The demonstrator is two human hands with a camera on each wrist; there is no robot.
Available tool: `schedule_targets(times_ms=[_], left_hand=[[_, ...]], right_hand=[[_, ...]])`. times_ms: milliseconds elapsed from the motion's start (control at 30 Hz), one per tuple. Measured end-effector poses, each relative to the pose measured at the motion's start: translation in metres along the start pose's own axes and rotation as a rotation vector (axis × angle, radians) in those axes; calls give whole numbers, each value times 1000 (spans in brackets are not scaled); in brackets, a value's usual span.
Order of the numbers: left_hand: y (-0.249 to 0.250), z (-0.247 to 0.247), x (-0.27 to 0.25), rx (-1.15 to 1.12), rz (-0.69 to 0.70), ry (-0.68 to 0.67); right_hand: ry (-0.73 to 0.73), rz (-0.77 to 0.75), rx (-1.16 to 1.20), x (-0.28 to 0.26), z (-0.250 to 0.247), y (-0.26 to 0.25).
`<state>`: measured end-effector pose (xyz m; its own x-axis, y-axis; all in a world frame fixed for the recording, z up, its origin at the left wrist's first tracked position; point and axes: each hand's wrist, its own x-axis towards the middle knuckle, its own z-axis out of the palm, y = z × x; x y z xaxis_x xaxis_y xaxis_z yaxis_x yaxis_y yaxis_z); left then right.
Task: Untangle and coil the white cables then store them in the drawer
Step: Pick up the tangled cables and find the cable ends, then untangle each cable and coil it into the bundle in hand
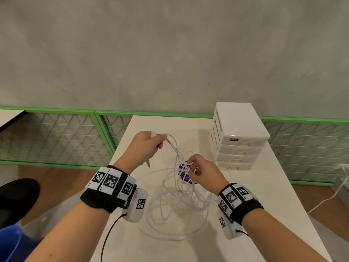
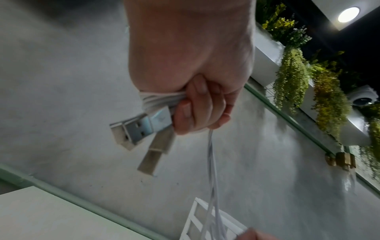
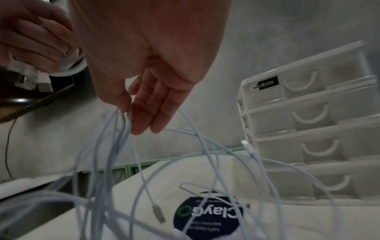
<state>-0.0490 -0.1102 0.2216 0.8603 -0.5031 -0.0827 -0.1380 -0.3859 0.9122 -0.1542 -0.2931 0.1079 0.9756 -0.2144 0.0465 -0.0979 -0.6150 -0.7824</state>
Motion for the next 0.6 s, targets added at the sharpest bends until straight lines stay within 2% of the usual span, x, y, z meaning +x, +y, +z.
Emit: schedule_targets(times_ms=[133, 433, 600], left_hand=[[-4, -8, 5, -73, -42, 112], [-10, -9, 6, -89, -39, 160], [-9, -14, 5, -99, -28, 194]], right_hand=[[-50, 42, -73, -3, -1, 21], [-80, 109, -325, -15, -11, 50], [-79, 161, -361, -20, -12, 57]])
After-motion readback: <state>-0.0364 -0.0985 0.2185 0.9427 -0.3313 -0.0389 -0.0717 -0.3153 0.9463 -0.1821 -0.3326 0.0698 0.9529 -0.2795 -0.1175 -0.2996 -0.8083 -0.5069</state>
